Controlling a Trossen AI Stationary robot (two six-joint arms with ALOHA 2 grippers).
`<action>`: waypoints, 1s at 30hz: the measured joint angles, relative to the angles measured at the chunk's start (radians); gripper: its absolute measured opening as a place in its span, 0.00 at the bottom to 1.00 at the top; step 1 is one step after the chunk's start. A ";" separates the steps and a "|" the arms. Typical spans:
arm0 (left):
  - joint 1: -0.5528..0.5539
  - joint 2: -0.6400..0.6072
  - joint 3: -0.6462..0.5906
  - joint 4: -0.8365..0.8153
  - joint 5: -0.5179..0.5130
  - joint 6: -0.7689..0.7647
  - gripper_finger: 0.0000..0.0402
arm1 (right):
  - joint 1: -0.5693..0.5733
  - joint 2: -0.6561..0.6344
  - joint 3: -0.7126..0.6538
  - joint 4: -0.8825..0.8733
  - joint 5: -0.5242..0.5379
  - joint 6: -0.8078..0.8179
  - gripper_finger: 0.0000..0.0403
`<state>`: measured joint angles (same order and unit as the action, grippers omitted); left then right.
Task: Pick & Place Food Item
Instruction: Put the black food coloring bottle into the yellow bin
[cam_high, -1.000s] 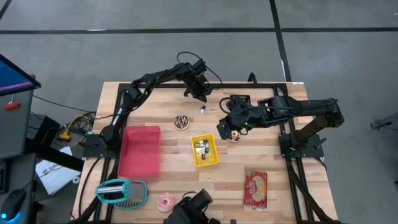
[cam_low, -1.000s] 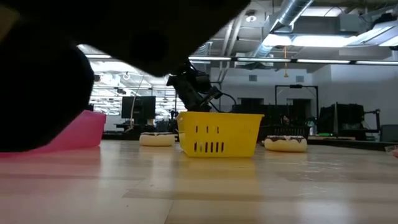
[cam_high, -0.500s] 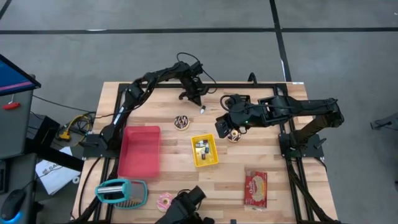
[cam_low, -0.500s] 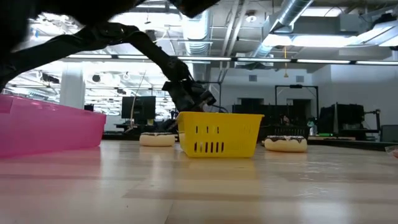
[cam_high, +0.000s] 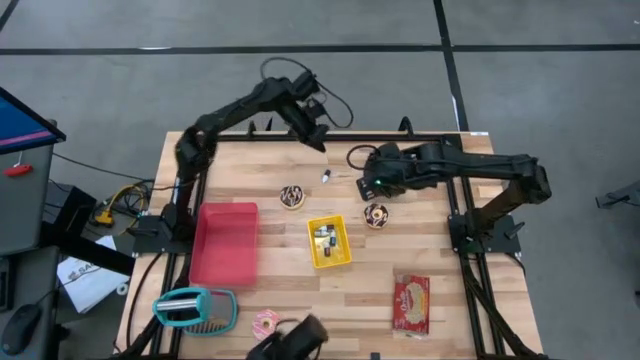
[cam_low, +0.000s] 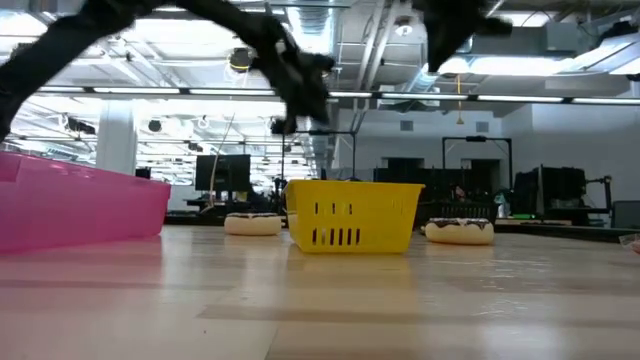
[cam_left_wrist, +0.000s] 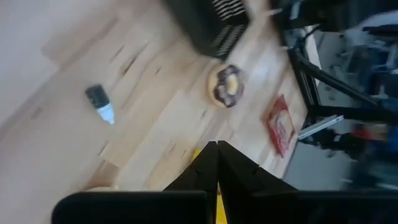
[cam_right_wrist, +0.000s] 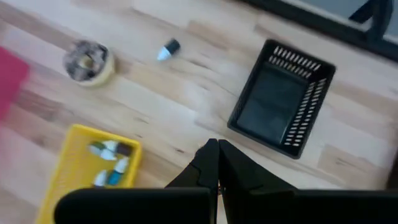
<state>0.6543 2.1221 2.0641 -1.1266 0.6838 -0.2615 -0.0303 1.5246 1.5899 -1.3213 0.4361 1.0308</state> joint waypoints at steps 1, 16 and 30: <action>-0.009 -0.045 -0.010 0.006 -0.024 0.010 0.00 | -0.023 0.000 -0.037 0.034 -0.019 -0.021 0.00; -0.150 -0.746 -0.448 0.231 -0.258 -0.165 0.00 | -0.419 0.010 -0.485 0.465 -0.264 -0.134 0.00; -0.235 -1.021 -0.797 0.460 -0.296 -0.352 0.00 | -0.471 0.020 -0.485 0.641 -0.308 -0.229 0.13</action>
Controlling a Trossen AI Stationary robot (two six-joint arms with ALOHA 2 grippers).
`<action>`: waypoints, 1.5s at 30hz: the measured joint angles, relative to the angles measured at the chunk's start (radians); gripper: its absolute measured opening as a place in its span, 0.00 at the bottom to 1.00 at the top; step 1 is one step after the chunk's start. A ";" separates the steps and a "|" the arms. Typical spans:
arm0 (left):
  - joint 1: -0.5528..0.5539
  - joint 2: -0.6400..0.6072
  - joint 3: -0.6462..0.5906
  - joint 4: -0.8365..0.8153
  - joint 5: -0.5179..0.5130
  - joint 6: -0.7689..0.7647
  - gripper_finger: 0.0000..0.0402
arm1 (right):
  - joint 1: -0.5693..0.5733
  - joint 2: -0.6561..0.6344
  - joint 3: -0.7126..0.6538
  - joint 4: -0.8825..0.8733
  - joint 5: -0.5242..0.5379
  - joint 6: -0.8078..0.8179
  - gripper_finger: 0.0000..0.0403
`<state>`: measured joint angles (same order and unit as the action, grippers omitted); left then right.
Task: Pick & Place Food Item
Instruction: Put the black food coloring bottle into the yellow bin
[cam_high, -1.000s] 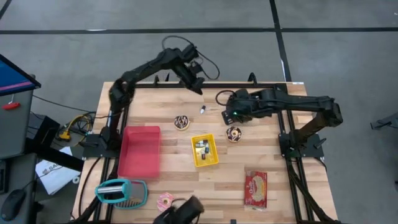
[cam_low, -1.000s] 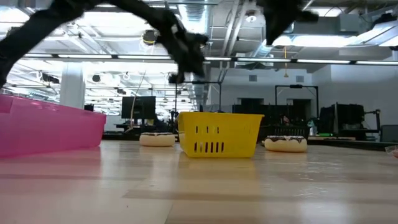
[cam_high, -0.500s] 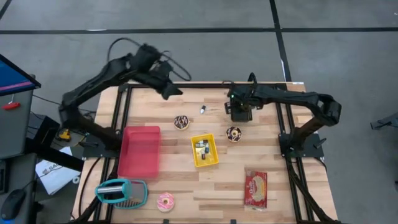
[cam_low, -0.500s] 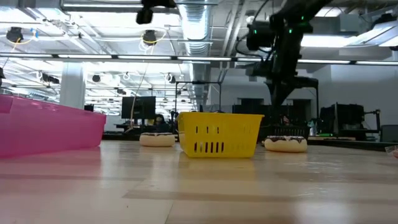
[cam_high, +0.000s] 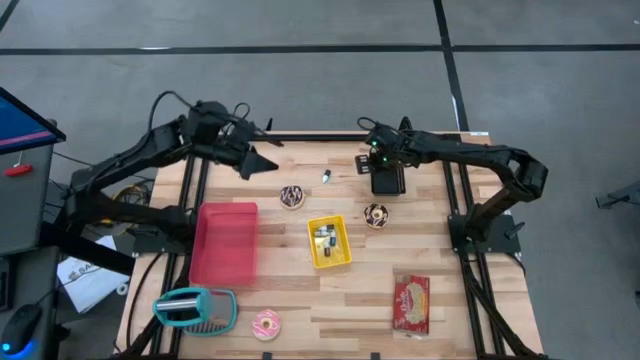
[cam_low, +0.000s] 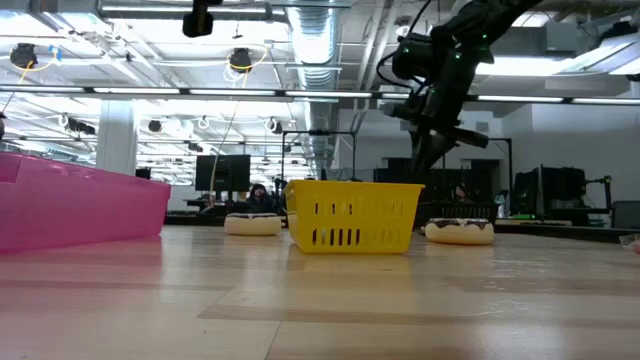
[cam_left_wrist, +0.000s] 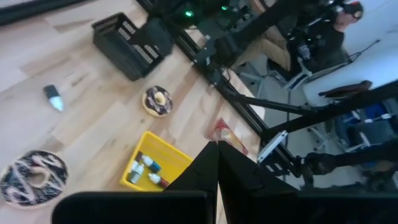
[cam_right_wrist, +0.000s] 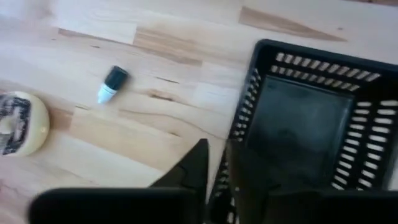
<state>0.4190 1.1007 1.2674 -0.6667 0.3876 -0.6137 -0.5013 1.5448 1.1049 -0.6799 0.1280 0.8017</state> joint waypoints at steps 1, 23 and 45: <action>-0.007 -0.011 -0.010 0.012 -0.002 -0.004 0.00 | -0.008 0.000 0.000 -0.015 0.000 0.005 0.17; -0.098 -0.107 -0.053 0.085 -0.085 -0.095 0.00 | 0.016 0.291 0.156 -0.127 0.012 0.000 0.39; -0.116 -0.107 -0.053 0.093 -0.103 -0.120 0.00 | -0.005 0.309 0.159 -0.129 0.057 -0.140 0.02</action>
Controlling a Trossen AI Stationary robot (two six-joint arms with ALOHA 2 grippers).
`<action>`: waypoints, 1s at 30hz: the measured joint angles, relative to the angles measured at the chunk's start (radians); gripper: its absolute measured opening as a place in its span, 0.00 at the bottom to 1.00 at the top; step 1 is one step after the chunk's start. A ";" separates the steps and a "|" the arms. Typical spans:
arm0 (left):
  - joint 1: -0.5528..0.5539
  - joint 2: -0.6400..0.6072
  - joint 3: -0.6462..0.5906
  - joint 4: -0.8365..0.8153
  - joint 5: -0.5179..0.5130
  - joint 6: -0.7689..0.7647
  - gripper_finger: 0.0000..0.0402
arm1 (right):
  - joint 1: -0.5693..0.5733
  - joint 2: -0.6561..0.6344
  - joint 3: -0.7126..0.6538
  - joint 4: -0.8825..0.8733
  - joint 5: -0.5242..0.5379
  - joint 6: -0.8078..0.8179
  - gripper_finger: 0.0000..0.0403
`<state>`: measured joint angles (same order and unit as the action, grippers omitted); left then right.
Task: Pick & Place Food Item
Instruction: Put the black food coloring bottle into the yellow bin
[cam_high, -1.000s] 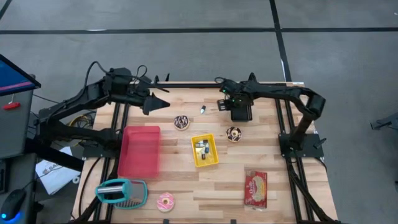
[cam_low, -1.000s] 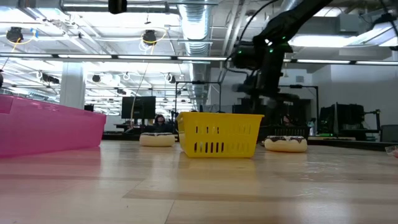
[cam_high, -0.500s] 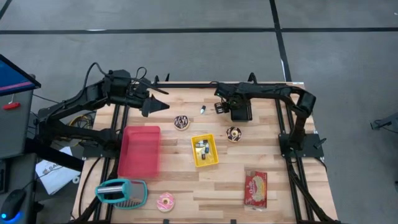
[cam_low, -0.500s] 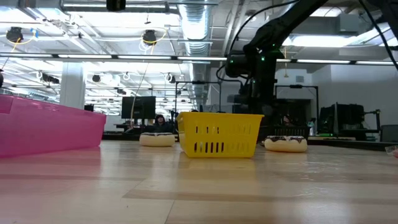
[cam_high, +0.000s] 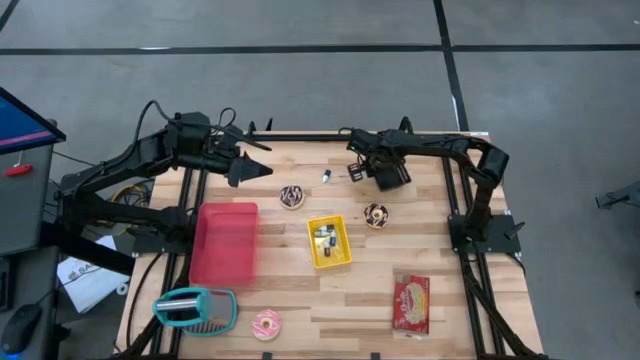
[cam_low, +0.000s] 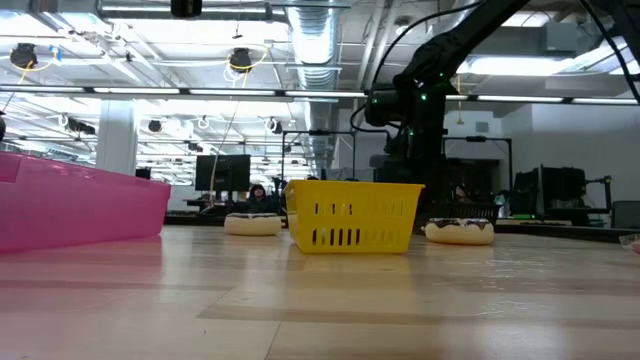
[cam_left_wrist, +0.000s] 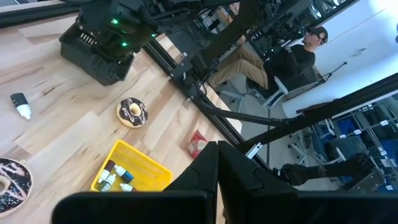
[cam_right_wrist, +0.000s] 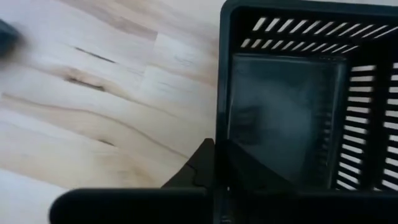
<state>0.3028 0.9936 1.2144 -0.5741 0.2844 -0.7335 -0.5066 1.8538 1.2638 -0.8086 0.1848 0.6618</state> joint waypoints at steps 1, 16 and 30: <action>-0.003 0.000 0.000 0.000 0.000 -0.001 0.00 | 0.004 0.000 0.006 -0.005 0.000 -0.017 0.02; -0.028 0.000 0.000 -0.001 -0.032 -0.008 0.00 | 0.113 -0.002 0.295 -0.066 0.123 -0.317 0.00; -0.104 0.000 0.000 -0.002 -0.129 -0.033 0.00 | 0.122 0.143 0.388 0.176 0.128 -0.500 0.00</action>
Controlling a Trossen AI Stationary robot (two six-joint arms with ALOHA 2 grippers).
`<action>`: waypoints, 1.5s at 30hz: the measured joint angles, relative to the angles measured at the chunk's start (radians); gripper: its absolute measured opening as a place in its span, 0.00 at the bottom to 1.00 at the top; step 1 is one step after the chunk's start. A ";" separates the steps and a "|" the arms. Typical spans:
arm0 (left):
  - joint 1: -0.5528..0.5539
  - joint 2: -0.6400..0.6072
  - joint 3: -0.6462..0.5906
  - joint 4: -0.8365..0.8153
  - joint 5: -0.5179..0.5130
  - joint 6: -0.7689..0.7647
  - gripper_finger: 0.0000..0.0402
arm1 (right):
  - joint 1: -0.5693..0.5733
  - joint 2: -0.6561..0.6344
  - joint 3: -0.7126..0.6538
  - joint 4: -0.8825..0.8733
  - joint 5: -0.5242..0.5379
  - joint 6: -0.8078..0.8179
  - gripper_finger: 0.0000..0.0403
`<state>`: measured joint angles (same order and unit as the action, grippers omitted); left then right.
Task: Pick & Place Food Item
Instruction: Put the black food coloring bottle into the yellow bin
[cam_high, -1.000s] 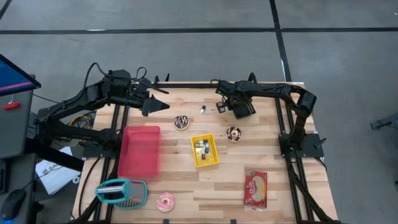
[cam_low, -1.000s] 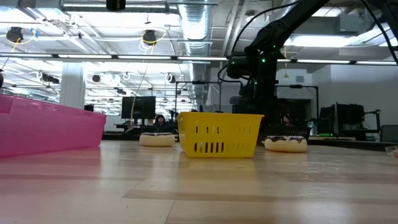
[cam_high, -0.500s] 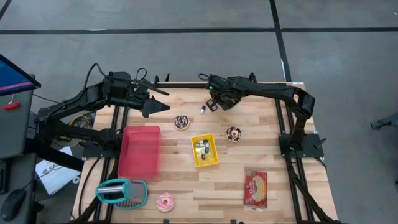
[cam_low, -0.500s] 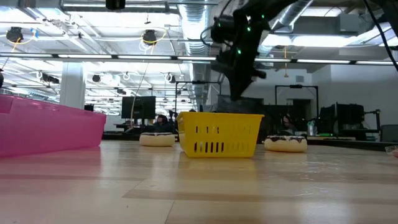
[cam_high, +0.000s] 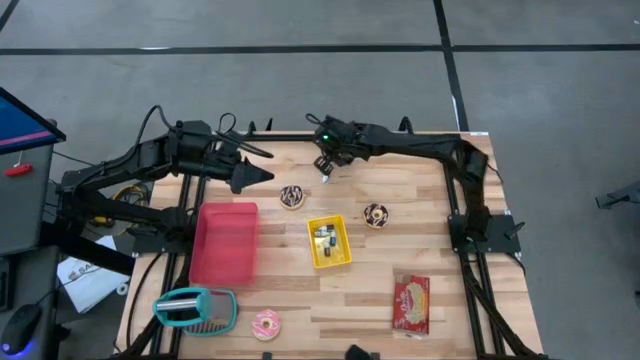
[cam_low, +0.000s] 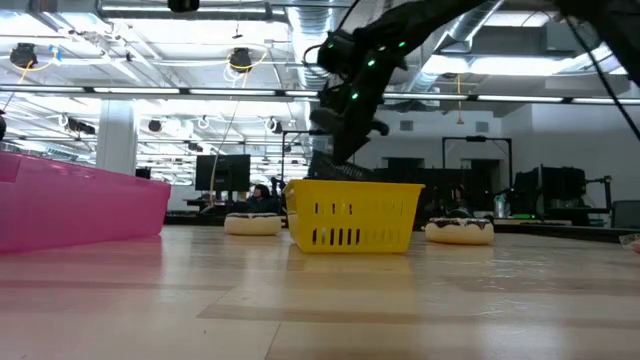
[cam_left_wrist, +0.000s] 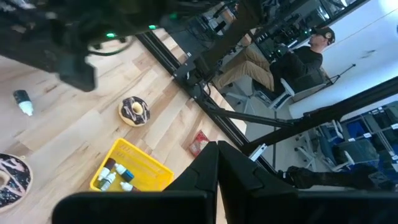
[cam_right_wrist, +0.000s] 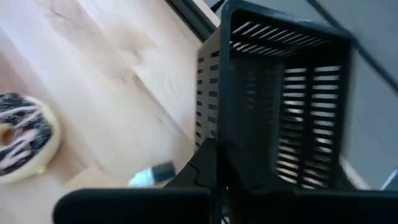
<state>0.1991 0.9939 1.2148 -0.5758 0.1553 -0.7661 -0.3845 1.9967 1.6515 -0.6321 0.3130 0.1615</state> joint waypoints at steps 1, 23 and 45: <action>-0.007 0.000 0.000 0.000 -0.007 -0.004 0.00 | 0.003 0.029 0.033 0.005 0.002 -0.020 0.00; -0.165 0.000 0.000 0.024 -0.142 -0.122 0.00 | 0.036 0.398 0.442 -0.068 0.163 -0.042 0.00; -0.289 0.000 0.000 0.142 -0.145 -0.133 0.00 | 0.115 0.398 0.404 -0.177 0.208 0.229 0.00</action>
<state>-0.0901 0.9939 1.2152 -0.4337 0.0101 -0.8993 -0.2696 2.3943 2.0560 -0.8092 0.5213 0.3905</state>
